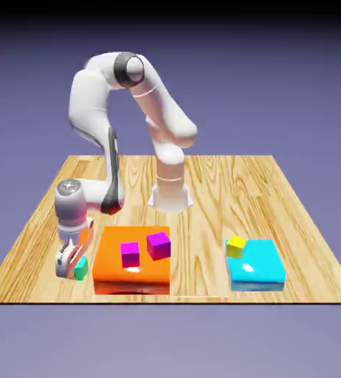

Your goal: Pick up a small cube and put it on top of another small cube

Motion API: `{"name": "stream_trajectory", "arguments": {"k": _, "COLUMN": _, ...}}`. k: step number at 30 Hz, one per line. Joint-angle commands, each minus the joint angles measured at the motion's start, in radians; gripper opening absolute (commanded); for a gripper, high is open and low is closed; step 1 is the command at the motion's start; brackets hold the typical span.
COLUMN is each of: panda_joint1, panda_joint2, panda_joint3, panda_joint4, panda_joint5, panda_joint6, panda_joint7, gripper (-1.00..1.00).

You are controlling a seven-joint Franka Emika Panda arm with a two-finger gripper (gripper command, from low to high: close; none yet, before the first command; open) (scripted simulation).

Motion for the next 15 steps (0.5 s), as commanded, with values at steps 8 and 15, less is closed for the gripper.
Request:
{"name": "stream_trajectory", "arguments": {"k": 8, "panda_joint1": 0.083, "panda_joint2": -0.29, "panda_joint3": 0.117, "panda_joint4": -0.084, "panda_joint5": 0.261, "panda_joint6": -0.179, "panda_joint7": 0.05, "gripper": -1.0}}
{"name": "stream_trajectory", "arguments": {"k": 15, "panda_joint1": 0.289, "panda_joint2": -0.544, "panda_joint3": 0.157, "panda_joint4": -0.156, "panda_joint5": 0.499, "panda_joint6": -0.324, "panda_joint7": 0.207, "gripper": -1.0}}
